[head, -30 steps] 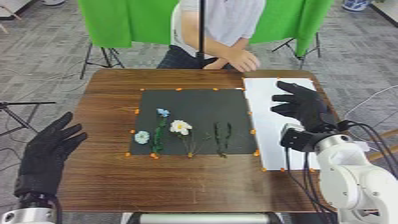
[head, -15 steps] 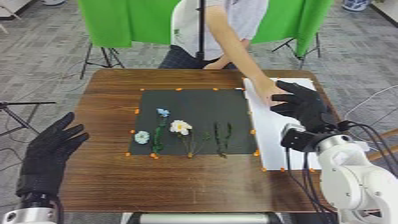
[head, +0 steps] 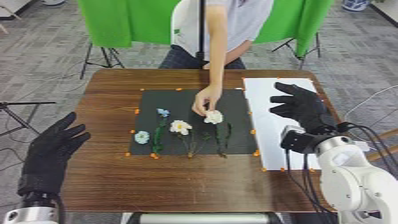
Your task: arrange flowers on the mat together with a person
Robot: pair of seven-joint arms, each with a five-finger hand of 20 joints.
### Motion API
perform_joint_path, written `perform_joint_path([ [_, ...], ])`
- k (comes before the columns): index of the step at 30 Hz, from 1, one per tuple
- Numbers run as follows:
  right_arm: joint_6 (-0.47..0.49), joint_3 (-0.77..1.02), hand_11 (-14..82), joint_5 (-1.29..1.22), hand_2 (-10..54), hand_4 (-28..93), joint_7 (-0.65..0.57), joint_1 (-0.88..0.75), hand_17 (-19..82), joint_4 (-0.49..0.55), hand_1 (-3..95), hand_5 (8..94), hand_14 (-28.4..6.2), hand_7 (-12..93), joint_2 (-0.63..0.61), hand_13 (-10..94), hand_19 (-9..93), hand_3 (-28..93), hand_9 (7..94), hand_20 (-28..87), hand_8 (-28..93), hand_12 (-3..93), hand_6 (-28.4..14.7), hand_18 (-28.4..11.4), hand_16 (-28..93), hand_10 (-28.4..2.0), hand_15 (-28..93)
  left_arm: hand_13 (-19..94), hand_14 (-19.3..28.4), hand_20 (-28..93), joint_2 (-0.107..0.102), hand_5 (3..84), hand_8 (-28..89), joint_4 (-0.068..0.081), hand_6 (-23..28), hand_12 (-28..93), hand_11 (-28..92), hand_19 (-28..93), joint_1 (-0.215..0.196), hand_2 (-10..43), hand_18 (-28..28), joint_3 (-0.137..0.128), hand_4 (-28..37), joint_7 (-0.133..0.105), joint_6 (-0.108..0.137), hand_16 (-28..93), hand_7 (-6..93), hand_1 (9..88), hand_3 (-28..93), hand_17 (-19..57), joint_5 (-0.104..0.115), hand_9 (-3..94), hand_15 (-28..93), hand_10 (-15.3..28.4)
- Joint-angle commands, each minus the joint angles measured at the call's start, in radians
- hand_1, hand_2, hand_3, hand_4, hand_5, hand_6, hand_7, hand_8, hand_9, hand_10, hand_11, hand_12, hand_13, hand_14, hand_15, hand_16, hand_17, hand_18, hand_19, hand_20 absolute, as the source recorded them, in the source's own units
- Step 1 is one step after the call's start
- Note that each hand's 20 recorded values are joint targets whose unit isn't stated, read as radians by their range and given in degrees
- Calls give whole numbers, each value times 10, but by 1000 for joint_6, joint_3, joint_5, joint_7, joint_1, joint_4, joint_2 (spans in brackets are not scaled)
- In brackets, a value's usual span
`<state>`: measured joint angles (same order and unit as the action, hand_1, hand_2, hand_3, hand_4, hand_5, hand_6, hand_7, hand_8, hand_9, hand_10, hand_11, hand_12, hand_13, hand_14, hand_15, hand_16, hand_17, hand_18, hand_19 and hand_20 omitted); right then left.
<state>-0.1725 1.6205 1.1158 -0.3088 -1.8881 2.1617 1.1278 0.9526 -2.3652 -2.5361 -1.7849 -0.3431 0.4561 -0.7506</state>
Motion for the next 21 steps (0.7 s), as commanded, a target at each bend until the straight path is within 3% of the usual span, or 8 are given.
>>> perform_joint_path([
  [1,3,2,184,11,31,-244,5,-9,121,0,249,510,-190,132,9,460,589,751,530,126,-113,150,-23,-216,81,-188,570,227,263,96,6,373,-103,6,83,93,281,509,4,60,212,9,-283,12,2,-120,142,219,798,-98,-4,335,573,197],
  [2,-3,1,185,11,31,-244,6,-12,121,3,249,510,-190,132,7,460,589,751,530,126,-113,150,-22,-216,80,-188,570,227,263,95,8,373,-103,7,84,93,282,509,9,60,212,9,-283,20,-2,-120,143,219,798,-98,-8,335,573,197],
  [11,6,2,186,21,32,-244,4,-8,121,0,248,511,-190,133,7,460,590,753,530,126,-113,150,-22,-216,81,-189,570,228,263,95,5,374,-102,6,85,92,285,510,-1,61,212,9,-283,6,2,-120,144,220,798,-97,-5,336,574,197],
  [21,2,1,183,32,31,-244,-2,-4,122,2,248,510,-191,133,5,461,590,754,530,126,-113,149,-22,-215,81,-190,571,228,264,94,6,375,-103,7,85,91,287,510,2,61,211,12,-283,7,3,-121,144,221,797,-97,-4,336,573,198],
])
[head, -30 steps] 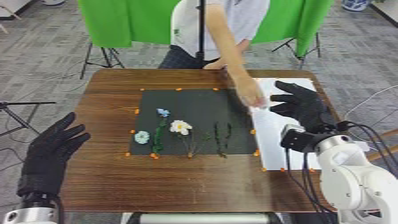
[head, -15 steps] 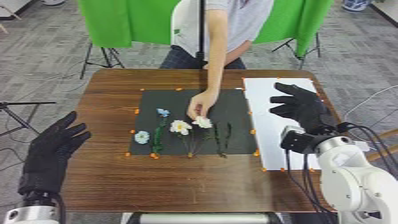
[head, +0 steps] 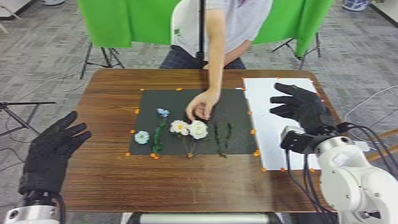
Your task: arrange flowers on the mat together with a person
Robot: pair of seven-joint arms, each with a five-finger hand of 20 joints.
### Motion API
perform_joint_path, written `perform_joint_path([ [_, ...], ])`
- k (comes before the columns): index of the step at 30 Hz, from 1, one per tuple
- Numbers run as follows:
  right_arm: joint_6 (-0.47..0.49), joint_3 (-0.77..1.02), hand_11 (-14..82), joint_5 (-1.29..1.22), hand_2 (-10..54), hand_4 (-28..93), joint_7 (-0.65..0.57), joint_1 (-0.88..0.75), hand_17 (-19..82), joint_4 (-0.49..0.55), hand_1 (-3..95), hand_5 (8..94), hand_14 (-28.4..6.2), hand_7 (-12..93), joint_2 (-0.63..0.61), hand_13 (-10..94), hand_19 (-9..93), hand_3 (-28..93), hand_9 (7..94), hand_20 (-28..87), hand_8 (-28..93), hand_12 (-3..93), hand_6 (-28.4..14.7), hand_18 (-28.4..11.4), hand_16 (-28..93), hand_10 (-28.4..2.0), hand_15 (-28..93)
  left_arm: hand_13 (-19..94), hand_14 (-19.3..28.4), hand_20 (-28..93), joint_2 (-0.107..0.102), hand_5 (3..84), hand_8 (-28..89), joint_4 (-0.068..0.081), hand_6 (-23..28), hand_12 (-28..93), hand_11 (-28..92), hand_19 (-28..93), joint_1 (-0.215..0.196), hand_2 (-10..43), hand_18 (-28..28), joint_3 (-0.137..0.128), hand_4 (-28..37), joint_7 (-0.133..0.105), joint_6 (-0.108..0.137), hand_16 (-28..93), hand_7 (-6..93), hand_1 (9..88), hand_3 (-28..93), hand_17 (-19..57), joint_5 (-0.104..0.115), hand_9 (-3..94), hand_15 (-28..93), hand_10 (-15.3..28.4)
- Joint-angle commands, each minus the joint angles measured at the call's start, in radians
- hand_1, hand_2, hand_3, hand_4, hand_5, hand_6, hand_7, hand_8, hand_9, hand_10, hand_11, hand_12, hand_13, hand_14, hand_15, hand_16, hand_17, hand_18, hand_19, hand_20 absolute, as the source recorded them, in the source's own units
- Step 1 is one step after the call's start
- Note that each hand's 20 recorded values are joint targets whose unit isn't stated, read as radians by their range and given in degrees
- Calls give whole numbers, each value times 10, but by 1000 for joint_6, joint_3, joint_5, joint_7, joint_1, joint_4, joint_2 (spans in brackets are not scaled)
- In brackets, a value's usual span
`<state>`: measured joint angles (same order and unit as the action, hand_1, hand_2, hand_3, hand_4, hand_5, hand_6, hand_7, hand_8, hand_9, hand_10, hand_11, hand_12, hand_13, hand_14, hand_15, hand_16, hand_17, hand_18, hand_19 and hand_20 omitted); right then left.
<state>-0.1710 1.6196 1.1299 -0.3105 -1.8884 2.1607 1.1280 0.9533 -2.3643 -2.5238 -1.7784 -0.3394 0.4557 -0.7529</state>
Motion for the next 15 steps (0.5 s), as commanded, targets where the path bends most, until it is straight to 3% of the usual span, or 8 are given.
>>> perform_joint_path([
  [1,2,2,183,22,31,-244,-1,-1,122,2,248,510,-191,133,5,461,590,754,530,126,-113,149,-21,-215,81,-189,571,227,263,94,3,375,-103,5,86,91,287,510,-14,61,211,7,-283,-5,7,-121,144,221,798,-97,2,337,573,198],
  [4,-1,5,184,29,31,-245,-1,-5,123,3,248,510,-190,133,2,461,591,754,529,127,-113,149,-22,-215,80,-189,571,228,264,94,7,375,-102,5,87,92,287,510,-12,61,211,5,-283,5,2,-121,144,221,796,-97,-3,337,573,198],
  [15,-36,10,182,133,30,-243,-33,33,135,-9,253,509,-191,132,-63,467,612,750,527,133,-113,149,-22,-216,81,-189,580,229,264,94,5,376,-103,1,86,91,290,511,-13,62,212,7,-283,1,11,-121,146,222,796,-97,-3,339,575,199],
])
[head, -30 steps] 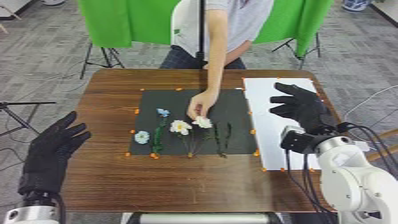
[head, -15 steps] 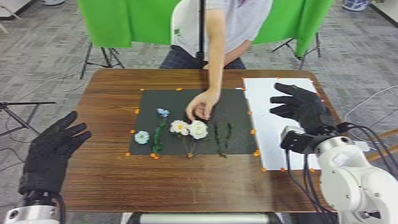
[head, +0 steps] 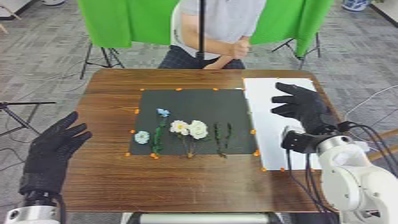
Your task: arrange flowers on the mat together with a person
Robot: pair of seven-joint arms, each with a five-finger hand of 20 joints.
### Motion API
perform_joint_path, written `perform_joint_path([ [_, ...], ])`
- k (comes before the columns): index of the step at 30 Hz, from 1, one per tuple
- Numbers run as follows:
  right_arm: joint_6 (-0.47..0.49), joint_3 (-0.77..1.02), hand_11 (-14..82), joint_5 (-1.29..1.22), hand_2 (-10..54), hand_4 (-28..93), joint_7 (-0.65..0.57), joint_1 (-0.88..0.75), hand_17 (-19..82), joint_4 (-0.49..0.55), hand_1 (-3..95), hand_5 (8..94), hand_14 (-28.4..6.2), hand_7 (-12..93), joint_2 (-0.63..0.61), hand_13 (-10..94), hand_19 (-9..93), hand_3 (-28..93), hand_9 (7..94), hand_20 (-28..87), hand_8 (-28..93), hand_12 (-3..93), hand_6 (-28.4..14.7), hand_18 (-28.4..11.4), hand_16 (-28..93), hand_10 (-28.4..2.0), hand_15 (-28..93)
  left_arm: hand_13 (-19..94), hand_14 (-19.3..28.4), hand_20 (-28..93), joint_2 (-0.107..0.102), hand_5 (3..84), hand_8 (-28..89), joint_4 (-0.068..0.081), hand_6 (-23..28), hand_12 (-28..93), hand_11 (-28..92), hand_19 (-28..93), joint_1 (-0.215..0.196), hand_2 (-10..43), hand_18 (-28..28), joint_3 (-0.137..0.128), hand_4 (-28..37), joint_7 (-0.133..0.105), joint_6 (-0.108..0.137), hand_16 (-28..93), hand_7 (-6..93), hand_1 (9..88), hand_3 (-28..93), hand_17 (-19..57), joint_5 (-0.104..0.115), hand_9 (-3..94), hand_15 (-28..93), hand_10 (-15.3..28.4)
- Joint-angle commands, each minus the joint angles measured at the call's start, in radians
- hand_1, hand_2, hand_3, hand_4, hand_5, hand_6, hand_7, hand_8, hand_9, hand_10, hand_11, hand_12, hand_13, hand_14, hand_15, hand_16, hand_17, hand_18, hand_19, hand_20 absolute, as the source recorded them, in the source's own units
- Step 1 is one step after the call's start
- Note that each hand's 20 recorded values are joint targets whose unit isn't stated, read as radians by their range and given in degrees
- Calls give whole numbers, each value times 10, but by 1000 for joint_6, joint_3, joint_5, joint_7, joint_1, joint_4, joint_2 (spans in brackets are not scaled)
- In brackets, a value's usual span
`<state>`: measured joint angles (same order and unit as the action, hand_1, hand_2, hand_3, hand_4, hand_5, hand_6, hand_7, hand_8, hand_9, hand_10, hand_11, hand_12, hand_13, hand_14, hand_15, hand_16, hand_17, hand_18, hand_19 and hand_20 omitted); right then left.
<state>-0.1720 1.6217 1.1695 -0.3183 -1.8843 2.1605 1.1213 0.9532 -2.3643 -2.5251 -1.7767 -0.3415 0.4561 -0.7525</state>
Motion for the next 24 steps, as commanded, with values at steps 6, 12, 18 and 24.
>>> perform_joint_path([
  [6,-48,20,176,189,23,-242,-79,70,148,-39,256,504,-189,132,-108,473,627,753,516,134,-113,148,-21,-220,81,-189,585,229,265,94,-7,376,-104,-2,86,91,290,511,-21,62,211,9,-283,-14,25,-121,147,223,797,-98,8,339,576,199],
  [12,-120,-77,165,394,18,-242,-218,198,161,-106,262,497,-189,130,-204,479,654,751,498,135,-112,146,-22,-223,81,-192,596,229,263,94,-6,375,-104,-3,86,90,290,512,-21,61,212,11,-283,-11,27,-122,148,224,797,-97,6,339,576,200],
  [18,-68,-170,147,682,9,-239,-323,309,169,-221,275,483,-182,127,-282,486,662,747,471,129,-109,145,-20,-225,79,-188,598,229,264,93,-7,375,-104,-3,86,91,292,512,-17,62,212,14,-283,-9,29,-122,147,224,797,-98,5,339,575,200],
  [24,20,-272,132,825,-1,-236,-440,434,178,-326,278,466,-177,127,-335,491,668,752,444,121,-109,146,-18,-226,80,-190,604,228,264,93,-7,376,-104,-1,87,90,291,512,-6,62,211,18,-283,-5,24,-122,146,224,796,-98,3,339,577,200],
])
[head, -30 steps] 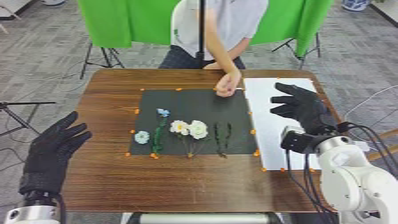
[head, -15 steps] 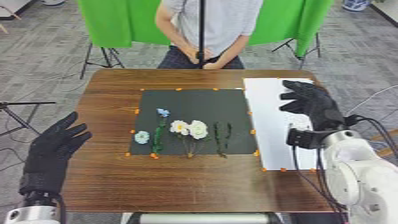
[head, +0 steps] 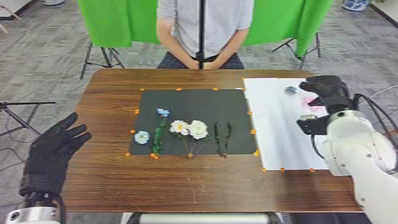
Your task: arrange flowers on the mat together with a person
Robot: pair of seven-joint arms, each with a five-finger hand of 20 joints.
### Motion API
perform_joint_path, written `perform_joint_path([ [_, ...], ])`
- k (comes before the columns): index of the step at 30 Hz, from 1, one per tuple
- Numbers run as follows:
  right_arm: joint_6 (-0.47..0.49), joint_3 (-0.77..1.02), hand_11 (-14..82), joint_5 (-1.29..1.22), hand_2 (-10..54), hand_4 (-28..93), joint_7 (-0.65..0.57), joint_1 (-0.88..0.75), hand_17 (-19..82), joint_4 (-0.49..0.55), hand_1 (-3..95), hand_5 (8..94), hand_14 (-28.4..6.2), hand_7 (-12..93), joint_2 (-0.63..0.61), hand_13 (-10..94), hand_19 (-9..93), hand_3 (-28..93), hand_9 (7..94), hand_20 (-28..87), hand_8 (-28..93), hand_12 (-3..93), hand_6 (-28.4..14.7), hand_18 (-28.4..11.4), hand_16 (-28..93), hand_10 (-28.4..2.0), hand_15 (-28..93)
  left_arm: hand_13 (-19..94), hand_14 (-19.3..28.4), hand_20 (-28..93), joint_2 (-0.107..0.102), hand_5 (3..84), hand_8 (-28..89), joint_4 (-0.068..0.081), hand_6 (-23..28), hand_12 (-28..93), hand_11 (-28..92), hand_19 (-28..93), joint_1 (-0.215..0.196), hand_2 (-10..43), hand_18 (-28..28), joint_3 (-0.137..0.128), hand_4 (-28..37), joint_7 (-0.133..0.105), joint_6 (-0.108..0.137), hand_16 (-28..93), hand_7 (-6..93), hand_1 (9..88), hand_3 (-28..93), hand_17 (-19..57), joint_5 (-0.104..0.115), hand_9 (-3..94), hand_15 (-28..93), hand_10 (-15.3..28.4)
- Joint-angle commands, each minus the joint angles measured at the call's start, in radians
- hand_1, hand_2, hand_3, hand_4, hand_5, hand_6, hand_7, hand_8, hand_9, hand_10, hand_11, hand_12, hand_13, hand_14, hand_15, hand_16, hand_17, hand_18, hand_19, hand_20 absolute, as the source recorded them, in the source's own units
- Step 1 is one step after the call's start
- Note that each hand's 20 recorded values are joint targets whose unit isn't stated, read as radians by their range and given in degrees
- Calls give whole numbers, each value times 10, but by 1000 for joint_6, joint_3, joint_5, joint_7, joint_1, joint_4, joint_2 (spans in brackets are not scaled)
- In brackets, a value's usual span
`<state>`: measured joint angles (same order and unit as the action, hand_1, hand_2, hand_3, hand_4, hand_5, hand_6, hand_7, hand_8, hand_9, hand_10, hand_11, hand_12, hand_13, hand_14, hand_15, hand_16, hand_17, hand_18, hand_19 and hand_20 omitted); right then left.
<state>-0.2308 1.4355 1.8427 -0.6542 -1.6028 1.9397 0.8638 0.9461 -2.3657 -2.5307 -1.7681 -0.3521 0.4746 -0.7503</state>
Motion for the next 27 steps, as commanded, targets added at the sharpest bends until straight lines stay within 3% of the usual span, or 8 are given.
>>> perform_joint_path([
  [1,104,-100,131,168,-2,-237,-113,170,179,-126,277,464,-176,128,-79,492,668,752,443,119,-108,147,-18,-226,79,-191,606,228,264,93,-1,376,-104,-1,87,90,291,513,-3,62,211,10,-283,3,9,-122,146,224,796,-98,2,339,576,200],
  [2,128,-111,128,175,-3,-237,-138,182,180,-139,278,459,-174,127,-85,493,669,753,438,118,-109,147,-16,-226,79,-191,607,228,264,93,2,376,-104,0,87,90,291,513,3,62,212,10,-283,14,4,-122,146,224,797,-98,-2,338,577,200],
  [3,154,-128,126,177,-5,-237,-152,205,181,-159,278,452,-174,126,-86,494,670,753,435,117,-109,147,-16,-226,79,-192,608,228,265,93,1,376,-104,-1,87,90,291,513,-1,62,212,13,-283,4,9,-122,146,224,797,-98,2,338,577,200],
  [9,229,-240,119,234,-14,-240,-196,294,189,-272,286,437,-173,128,-107,495,679,749,427,105,-107,149,-14,-224,76,-197,613,228,264,92,10,376,-104,3,87,90,290,513,11,62,212,13,-283,18,2,-122,146,223,797,-98,-6,338,576,199],
  [19,313,-368,126,272,-29,-243,-177,372,197,-382,312,427,-165,144,-99,502,691,746,425,88,-114,148,10,-216,71,-194,616,228,264,92,9,375,-104,10,87,91,292,513,30,62,212,26,-283,22,-8,-122,148,224,796,-98,-8,339,576,199],
  [23,332,-385,127,285,-32,-247,-161,374,198,-398,316,426,-161,146,-111,501,692,750,425,78,-118,148,12,-213,72,-191,613,228,264,92,7,376,-104,21,87,90,292,513,57,63,212,35,-283,41,-21,-122,147,225,795,-98,-7,339,576,199],
  [25,346,-398,127,301,-33,-248,-147,381,197,-412,317,417,-159,148,-115,501,689,753,425,73,-118,147,7,-212,71,-189,611,228,264,92,12,377,-104,19,88,90,293,513,52,63,212,32,-283,44,-31,-123,147,225,795,-98,-20,340,576,200],
  [27,349,-418,129,301,-40,-250,-138,392,197,-423,328,410,-152,152,-120,499,681,759,425,67,-118,148,9,-208,70,-184,606,228,264,92,14,377,-104,19,89,90,294,514,49,64,212,35,-283,45,-23,-123,147,226,795,-98,-16,340,576,200],
])
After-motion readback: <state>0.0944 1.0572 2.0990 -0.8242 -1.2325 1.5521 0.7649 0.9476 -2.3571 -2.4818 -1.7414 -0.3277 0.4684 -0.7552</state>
